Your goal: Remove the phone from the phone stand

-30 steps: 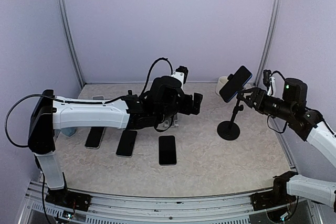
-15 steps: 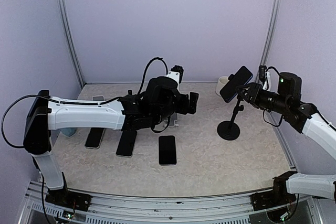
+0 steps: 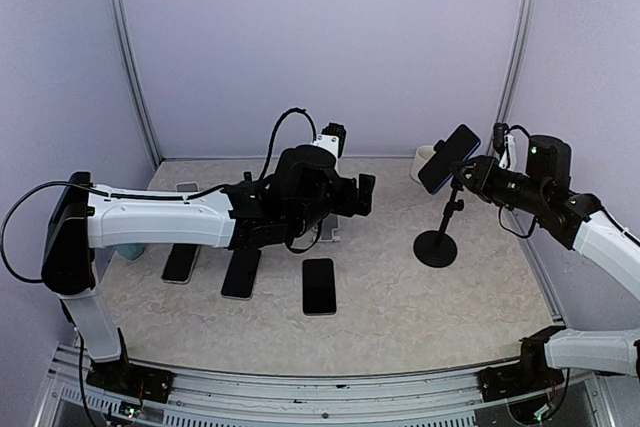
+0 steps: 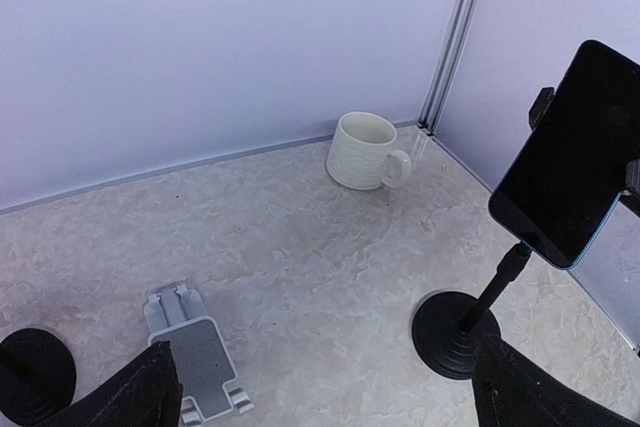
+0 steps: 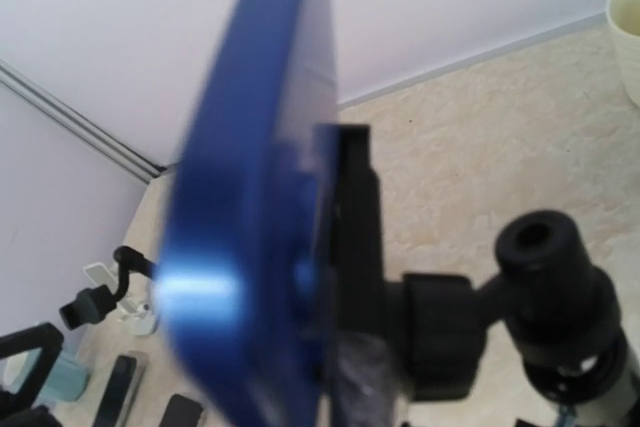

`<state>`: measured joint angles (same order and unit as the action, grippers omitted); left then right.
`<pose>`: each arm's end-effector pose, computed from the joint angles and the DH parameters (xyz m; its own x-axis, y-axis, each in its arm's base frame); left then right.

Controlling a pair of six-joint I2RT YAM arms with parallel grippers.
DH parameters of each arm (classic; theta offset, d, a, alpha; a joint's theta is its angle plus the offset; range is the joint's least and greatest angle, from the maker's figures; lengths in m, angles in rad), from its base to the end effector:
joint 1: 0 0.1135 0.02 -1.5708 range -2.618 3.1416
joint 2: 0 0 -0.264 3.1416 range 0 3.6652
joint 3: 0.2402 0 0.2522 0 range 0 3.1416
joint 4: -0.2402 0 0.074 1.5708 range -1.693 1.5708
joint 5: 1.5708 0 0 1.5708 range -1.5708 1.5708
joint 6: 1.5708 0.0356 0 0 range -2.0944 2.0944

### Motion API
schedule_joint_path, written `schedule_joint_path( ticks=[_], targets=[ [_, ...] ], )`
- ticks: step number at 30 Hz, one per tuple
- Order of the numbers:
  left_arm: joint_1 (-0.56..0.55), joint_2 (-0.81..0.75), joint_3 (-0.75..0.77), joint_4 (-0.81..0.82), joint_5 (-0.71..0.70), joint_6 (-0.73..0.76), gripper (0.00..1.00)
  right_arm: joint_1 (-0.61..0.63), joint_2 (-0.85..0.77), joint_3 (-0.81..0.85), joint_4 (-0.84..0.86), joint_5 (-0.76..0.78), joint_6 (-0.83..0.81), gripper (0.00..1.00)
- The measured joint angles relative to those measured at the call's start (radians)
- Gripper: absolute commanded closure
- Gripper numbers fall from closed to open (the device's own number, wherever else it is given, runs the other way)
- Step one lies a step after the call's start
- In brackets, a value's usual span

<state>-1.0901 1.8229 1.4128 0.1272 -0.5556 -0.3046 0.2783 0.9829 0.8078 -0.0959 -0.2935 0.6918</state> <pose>0.2176 -0.3766 0.2974 -0.2788 -0.0164 -0.9602 0.4565 0.8774 -0.1475 0.2177 0.0729 0.3207 -0.5369 0.4817 -0.6926 -0.2447 0.6967 0.6743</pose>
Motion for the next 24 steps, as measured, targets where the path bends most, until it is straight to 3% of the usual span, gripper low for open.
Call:
schedule_joint_path(
  ticks=[14, 24],
  targets=[
    [0.0, -0.038, -0.044, 0.014, 0.001, 0.029, 0.01, 0.0, 0.012, 0.016, -0.007, -0.008, -0.015, 0.92],
    [0.001, -0.087, -0.088, 0.019, 0.074, 0.061, 0.01, 0.0, 0.002, 0.016, -0.018, -0.103, -0.039, 0.99]
  ],
)
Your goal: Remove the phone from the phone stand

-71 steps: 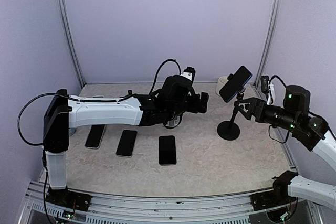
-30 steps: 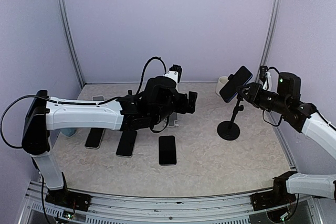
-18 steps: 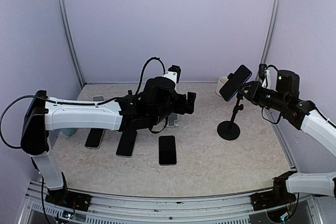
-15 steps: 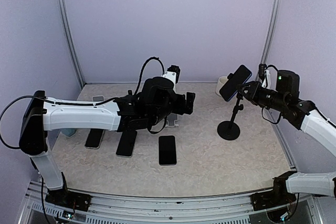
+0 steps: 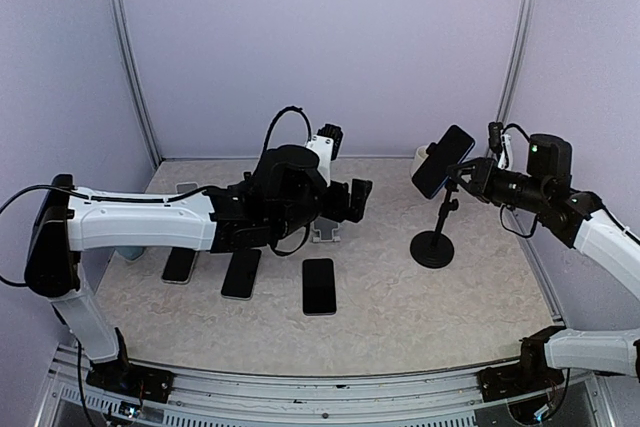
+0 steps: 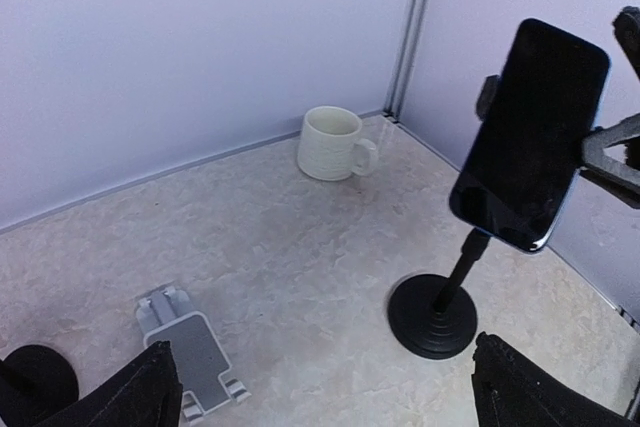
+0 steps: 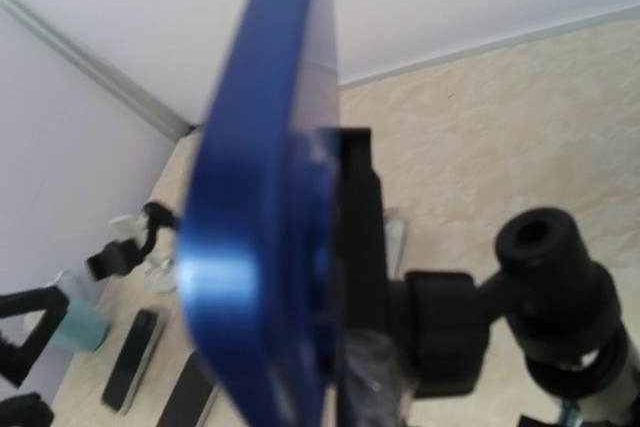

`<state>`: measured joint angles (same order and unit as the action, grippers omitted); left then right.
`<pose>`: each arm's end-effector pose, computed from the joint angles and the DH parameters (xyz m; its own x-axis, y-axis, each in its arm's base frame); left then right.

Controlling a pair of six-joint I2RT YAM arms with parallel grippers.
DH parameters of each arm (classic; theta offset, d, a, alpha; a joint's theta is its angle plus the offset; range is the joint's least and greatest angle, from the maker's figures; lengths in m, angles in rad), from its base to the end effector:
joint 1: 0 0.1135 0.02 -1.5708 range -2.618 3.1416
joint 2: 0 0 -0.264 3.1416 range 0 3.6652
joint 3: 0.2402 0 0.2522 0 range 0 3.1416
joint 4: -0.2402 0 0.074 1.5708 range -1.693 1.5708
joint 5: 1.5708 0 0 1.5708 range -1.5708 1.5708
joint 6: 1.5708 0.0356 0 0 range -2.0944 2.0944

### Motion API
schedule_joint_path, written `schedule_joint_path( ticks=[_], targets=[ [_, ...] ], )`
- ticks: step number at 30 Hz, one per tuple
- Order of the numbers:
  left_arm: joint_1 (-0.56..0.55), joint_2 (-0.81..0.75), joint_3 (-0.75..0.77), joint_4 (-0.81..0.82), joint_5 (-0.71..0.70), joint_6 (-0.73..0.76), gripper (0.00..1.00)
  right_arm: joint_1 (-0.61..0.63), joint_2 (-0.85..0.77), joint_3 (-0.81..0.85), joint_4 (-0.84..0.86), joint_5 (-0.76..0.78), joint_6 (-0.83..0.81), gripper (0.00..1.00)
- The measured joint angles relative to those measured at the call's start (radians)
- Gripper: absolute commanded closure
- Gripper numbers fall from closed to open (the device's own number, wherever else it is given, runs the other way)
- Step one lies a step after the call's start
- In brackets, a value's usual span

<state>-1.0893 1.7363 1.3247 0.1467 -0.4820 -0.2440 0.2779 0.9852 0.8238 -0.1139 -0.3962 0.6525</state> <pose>0.2063 -0.3592 0.3032 -0.2573 0.0302 -0.9659 0.5317 0.8390 -0.1154 0.2158 0.0758 0.3243 -0.5782 0.4175 -0.7009 -0.3261 0.6692 0.6677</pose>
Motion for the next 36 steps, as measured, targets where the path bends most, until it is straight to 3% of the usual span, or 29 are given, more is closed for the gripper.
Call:
schedule_joint_path(
  ticks=[10, 21, 36],
  targets=[
    [-0.006, -0.028, 0.04, -0.048, 0.238, 0.036, 0.01, -0.003, -0.001, -0.002, -0.001, -0.179, 0.034, 1.0],
    [-0.063, -0.028, 0.104, -0.154, 0.266, 0.04, 0.01, 0.085, -0.002, 0.0, 0.0, -0.211, 0.055, 1.0],
    [-0.039, -0.003, 0.171, -0.263, 0.37, 0.002, 0.01, 0.23, -0.002, -0.013, 0.034, -0.19, 0.086, 1.0]
  ],
)
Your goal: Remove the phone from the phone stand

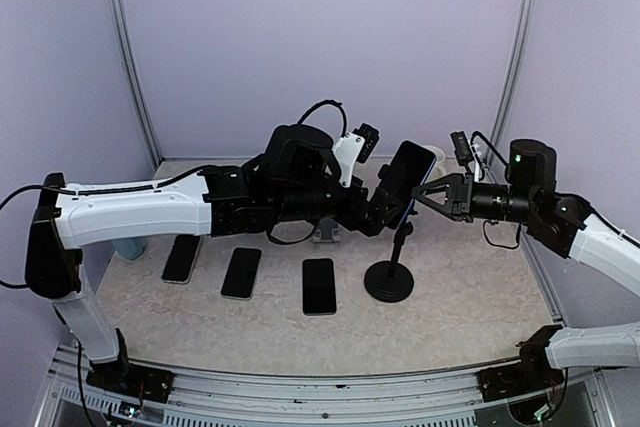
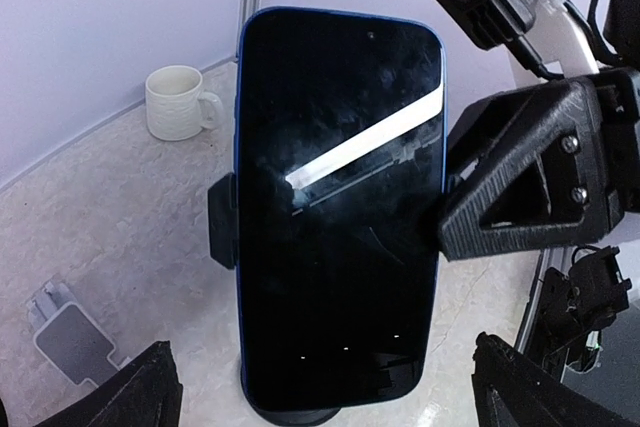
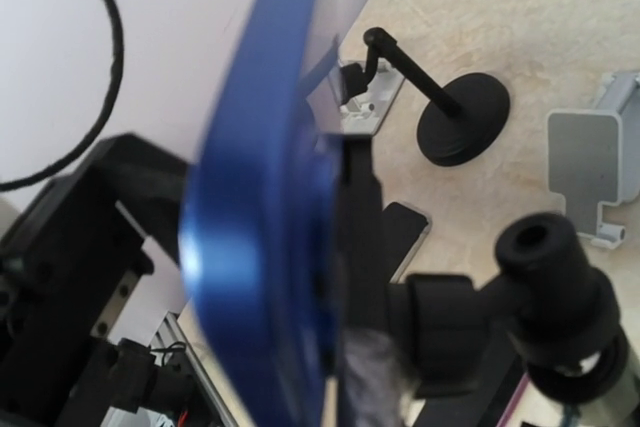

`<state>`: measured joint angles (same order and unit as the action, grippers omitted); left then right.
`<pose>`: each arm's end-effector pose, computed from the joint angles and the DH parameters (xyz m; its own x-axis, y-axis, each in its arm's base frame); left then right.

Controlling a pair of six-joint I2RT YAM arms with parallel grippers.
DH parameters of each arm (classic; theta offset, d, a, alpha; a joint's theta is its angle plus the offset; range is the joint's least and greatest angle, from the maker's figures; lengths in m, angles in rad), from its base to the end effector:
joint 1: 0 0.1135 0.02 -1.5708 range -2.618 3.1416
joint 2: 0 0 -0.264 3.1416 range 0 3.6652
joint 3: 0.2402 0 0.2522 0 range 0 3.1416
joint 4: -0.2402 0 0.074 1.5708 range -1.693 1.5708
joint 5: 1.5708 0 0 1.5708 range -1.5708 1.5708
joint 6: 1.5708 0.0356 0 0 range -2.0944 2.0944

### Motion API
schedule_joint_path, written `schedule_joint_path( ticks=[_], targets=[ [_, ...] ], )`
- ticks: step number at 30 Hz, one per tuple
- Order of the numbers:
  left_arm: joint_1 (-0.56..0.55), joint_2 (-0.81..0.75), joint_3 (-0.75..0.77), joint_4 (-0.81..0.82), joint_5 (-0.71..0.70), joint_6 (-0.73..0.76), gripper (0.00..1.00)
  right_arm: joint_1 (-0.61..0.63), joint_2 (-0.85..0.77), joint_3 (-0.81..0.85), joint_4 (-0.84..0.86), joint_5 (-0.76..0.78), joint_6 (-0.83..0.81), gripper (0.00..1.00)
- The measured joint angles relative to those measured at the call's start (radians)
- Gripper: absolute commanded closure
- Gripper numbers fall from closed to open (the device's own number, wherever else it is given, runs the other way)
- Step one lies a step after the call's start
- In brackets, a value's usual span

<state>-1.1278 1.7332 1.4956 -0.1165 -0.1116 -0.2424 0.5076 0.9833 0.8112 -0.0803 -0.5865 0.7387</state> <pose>0.1825 -0.3755 0.3368 -0.3490 0.1792 -0.9198 0.7925 0.5803 -0.1877 0.1876 0.1269 0.3245 -0.7493 0.2250 -0.6229 -0.4986 0.4273 0.7542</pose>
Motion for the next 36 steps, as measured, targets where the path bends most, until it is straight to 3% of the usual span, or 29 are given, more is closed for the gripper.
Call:
schedule_joint_path(
  ticks=[19, 36],
  targets=[
    [0.0, 0.16, 0.17, -0.134, 0.01, -0.032, 0.02, 0.04, -0.008, -0.023, 0.031, 0.026, -0.005, 1.0],
    [-0.01, 0.185, 0.181, -0.107, -0.017, -0.06, 0.57, 0.042, -0.029, -0.026, 0.008, 0.053, -0.032, 1.0]
  ],
)
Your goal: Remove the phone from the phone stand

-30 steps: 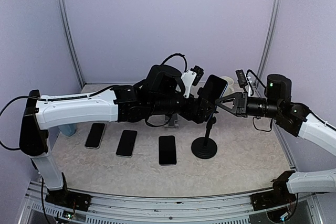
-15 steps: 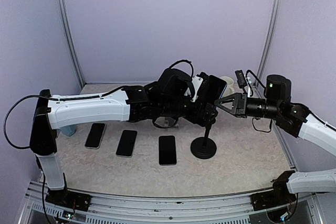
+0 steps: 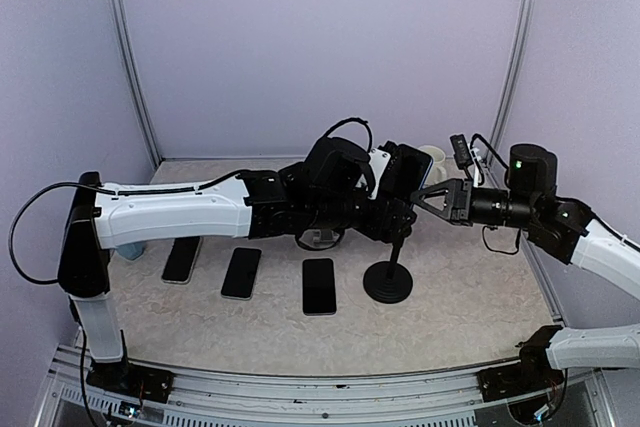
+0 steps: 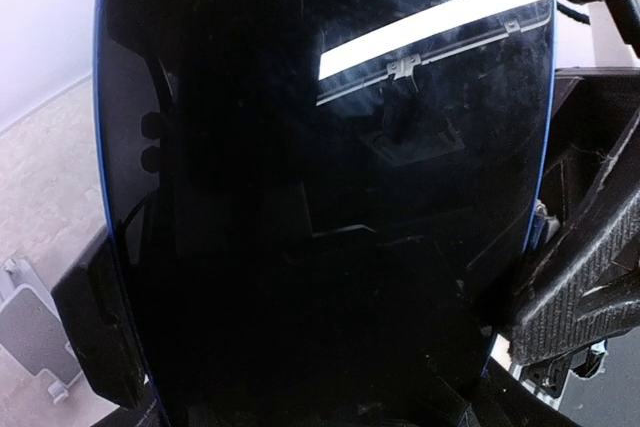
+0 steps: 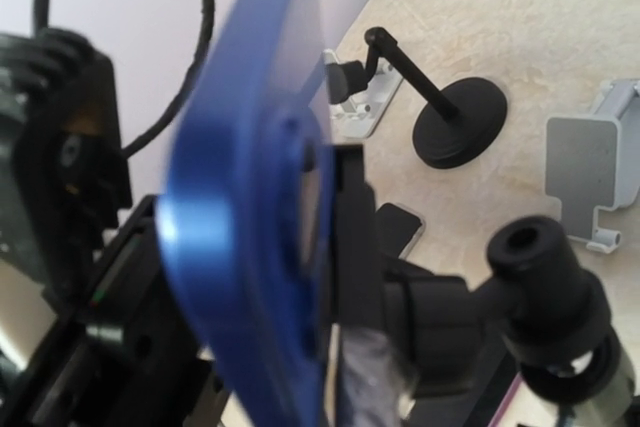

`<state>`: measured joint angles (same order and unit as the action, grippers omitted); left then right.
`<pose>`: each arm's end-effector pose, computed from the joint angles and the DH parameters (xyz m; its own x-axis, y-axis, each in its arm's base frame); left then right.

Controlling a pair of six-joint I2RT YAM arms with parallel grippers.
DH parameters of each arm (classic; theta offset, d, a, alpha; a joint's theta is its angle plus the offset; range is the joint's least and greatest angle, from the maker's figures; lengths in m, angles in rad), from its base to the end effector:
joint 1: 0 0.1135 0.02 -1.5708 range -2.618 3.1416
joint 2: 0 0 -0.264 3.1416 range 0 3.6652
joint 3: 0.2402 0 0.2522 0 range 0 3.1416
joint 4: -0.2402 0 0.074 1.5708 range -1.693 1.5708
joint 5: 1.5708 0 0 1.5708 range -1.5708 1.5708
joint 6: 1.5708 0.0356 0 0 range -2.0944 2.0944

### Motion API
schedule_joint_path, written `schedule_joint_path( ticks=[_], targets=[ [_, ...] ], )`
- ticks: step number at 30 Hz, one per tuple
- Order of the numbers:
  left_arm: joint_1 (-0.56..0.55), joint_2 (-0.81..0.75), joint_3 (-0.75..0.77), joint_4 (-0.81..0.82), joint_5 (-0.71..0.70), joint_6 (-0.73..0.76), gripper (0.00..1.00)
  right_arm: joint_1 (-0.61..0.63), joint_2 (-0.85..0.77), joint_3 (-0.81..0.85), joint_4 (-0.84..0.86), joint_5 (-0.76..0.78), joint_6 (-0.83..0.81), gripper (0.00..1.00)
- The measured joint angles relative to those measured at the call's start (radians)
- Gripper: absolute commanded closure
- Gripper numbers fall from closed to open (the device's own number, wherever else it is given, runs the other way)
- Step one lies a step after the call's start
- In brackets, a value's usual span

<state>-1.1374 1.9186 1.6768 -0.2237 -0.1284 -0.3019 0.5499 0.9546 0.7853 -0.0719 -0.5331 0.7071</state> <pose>0.1973 -0.4154 0.3122 -0.4333 0.2342 -0.8703 0.7574 0.6179 -0.2108 0.1786 0.1307 0.3218 -0.7205 0.2146 -0.6594 -0.5297 0.4433 0.7231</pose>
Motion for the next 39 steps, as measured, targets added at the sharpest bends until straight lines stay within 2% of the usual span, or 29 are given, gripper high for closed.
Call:
schedule_joint_path(
  ticks=[3, 14, 19, 25, 32, 39],
  targets=[
    [0.001, -0.024, -0.052, 0.047, 0.02, -0.013, 0.64, 0.003, -0.011, -0.006, -0.011, 0.003, -0.015, 1.0],
    [0.022, -0.064, -0.154, 0.169, 0.114, -0.021, 0.75, -0.001, -0.031, -0.016, -0.03, -0.012, -0.048, 1.0],
    [0.055, -0.089, -0.201, 0.23, 0.211, -0.046, 0.8, -0.031, -0.053, -0.027, -0.036, -0.029, -0.056, 1.0],
    [0.087, -0.117, -0.213, 0.241, 0.298, -0.069, 0.83, -0.059, -0.061, -0.029, -0.038, -0.029, -0.053, 1.0],
    [0.08, -0.112, -0.219, 0.245, 0.352, -0.022, 0.87, -0.068, -0.061, -0.031, -0.033, -0.033, -0.043, 1.0],
    [0.045, -0.061, -0.17, 0.264, 0.345, -0.006, 0.89, -0.077, -0.061, -0.031, -0.031, -0.041, -0.031, 1.0]
  ],
)
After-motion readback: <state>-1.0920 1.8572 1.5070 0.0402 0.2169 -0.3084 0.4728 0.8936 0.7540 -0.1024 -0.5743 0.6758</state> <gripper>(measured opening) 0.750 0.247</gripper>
